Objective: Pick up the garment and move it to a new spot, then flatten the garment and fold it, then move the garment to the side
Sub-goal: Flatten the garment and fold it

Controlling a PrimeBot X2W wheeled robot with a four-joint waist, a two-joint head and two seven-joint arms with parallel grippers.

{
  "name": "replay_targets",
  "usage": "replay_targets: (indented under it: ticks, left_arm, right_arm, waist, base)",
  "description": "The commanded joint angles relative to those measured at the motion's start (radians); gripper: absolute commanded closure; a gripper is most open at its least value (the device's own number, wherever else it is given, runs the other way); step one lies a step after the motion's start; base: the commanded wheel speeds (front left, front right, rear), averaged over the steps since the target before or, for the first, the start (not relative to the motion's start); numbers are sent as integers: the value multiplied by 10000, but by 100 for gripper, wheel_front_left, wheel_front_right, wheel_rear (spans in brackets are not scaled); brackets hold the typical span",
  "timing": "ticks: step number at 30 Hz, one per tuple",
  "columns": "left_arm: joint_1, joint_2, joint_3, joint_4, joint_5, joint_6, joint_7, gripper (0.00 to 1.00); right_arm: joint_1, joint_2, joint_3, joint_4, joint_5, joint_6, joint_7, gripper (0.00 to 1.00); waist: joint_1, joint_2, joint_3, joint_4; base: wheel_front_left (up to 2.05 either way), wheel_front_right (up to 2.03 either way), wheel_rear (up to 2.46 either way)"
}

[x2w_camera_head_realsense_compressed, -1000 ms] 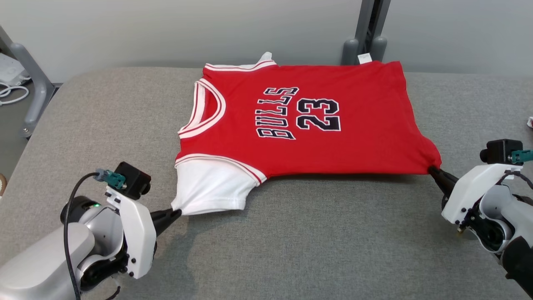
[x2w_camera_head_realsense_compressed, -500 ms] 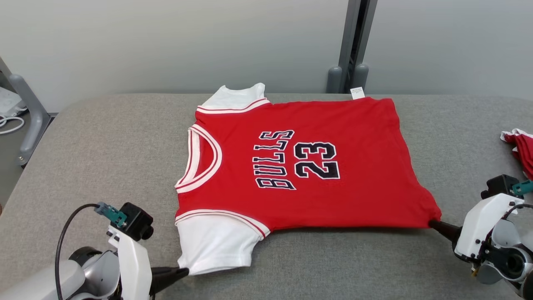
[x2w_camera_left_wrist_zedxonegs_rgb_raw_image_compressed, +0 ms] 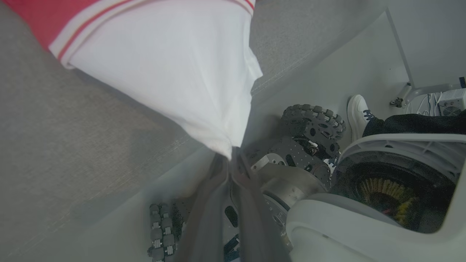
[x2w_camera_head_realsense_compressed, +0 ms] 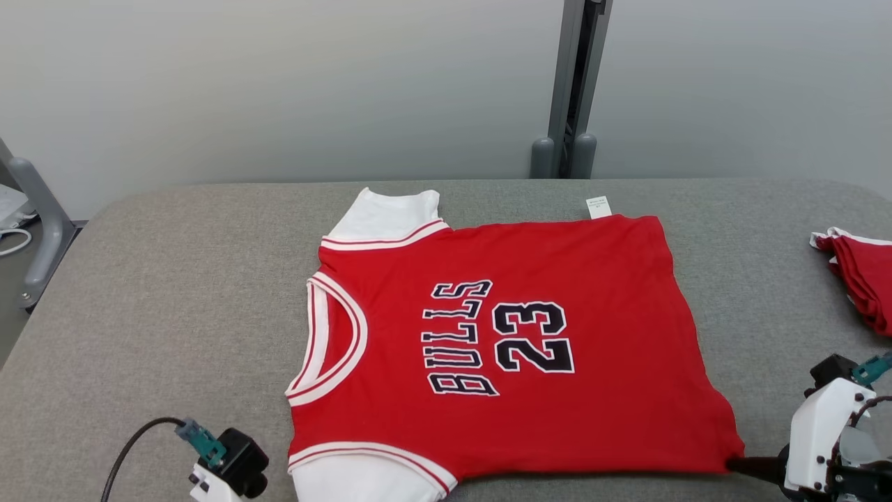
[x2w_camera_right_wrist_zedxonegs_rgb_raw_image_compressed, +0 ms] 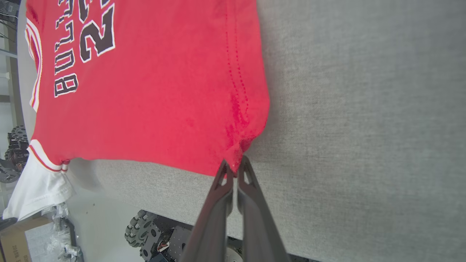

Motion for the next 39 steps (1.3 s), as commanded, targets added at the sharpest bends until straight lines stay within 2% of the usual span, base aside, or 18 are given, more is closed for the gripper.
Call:
replay_targets:
  ticks: [1, 8, 15, 23, 29, 39]
  left_arm:
    - [151, 120, -39, -92, -26, 53, 61, 100]
    - [670, 579, -257, -995, -146, 196, 327, 100]
    - [668, 680, 51, -1441, -509, 372, 34, 100]
    - [328, 665, 892, -1576, -1297, 211, -547, 100]
    - [121, 458, 1685, -1423, -2098, 36, -1232, 100]
    - [-265, 4, 2451, -827, -2538, -259, -1916, 100]
  right_arm:
    - [195, -86, 29, -37, 89, -4, 118, 100]
    - [542, -534, 247, -641, 527, -2, 1007, 100]
    - [418, -780, 275, -1245, 553, -2, 746, 100]
    - [-137, -819, 72, -1527, 665, -2, 309, 100]
    - [-536, -805, -45, -1519, 858, -2, 87, 100]
    - [-1132, -482, -211, -1172, 1130, -2, -505, 100]
  waist:
    - [0, 0, -20, -15]
    - [0, 0, -84, -99]
    - [0, 0, -39, -163]
    - [0, 0, 160, -189]
    - [0, 0, 362, -176]
    - [0, 0, 749, -160]
  base:
    - [0, 0, 0]
    - [0, 0, 0]
    - [0, 0, 0]
    - [0, 0, 0]
    - [0, 0, 0]
    - [0, 0, 0]
